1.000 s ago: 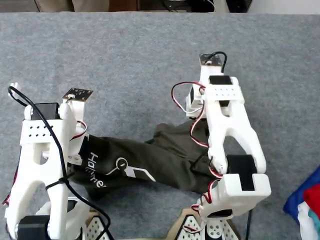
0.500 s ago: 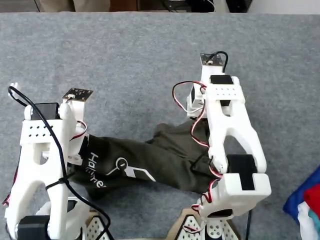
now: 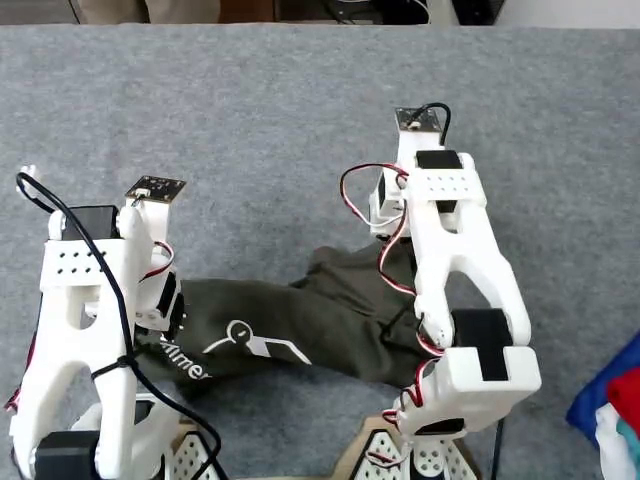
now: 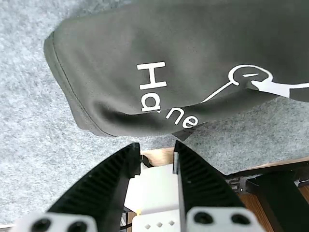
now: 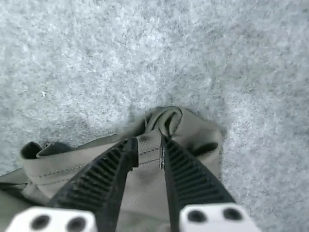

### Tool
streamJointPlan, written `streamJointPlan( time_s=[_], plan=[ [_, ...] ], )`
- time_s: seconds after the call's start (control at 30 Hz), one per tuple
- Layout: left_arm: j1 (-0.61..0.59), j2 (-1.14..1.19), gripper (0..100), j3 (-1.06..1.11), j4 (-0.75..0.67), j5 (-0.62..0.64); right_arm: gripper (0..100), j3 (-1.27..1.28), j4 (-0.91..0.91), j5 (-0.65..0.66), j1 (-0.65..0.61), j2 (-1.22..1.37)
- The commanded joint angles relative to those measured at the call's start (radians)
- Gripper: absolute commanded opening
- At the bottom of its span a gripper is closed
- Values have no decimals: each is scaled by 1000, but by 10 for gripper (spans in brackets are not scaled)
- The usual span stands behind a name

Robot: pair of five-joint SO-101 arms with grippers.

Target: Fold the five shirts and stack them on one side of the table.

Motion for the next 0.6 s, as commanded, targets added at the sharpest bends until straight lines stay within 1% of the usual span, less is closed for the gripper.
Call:
streamJointPlan(
  time_s=[0.0, 0.27, 0.57],
  plan=[
    [-8, -16, 125, -2, -6, -5, 90, 4, 3, 11, -13, 10],
    [-8, -16, 124, -2, -6, -5, 90, -7, -23, 11, -13, 130],
    [-8, -16, 124, -2, -6, -5, 91, -27, -17, 21, -13, 151]
  ],
)
